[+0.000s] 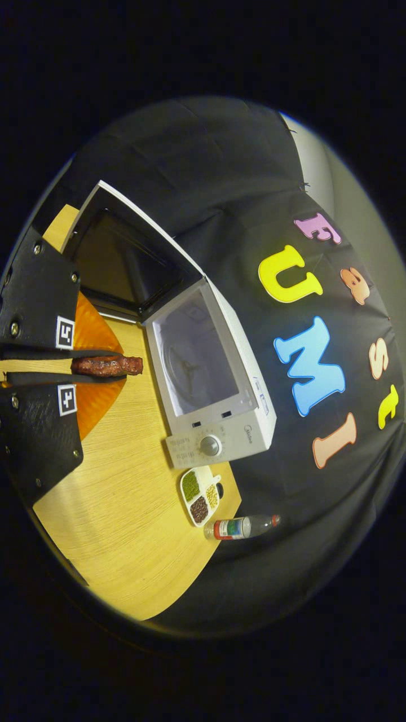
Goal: Open the microwave, put the food inside, and close the microwave door.
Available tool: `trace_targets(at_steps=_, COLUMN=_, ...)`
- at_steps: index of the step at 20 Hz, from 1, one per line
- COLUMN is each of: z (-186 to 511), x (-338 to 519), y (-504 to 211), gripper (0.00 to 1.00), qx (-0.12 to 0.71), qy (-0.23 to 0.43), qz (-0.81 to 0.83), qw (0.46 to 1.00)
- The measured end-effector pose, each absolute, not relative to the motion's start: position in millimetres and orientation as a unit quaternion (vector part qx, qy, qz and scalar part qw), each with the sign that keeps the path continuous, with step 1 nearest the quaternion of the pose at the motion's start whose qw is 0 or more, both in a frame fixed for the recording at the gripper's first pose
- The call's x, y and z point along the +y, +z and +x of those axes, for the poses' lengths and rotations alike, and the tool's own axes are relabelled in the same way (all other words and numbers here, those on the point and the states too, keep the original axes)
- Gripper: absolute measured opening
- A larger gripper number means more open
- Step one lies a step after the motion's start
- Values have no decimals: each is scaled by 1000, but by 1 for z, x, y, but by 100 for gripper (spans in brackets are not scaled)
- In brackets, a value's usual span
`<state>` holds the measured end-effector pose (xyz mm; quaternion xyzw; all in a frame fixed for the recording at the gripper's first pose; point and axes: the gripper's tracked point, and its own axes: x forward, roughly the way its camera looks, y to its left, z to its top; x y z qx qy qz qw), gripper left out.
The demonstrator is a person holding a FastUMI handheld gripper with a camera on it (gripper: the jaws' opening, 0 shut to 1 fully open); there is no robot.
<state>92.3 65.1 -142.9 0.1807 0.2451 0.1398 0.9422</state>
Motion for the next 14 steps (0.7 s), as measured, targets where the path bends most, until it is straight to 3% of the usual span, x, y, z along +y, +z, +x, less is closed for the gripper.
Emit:
trace_targets(at_steps=7, z=161, x=102, y=-139, gripper=8, qx=225, qy=161, qz=191, qw=942)
trace_targets(at_steps=14, z=226, x=114, y=-158, gripper=8, qx=213, qy=138, qz=205, qw=945)
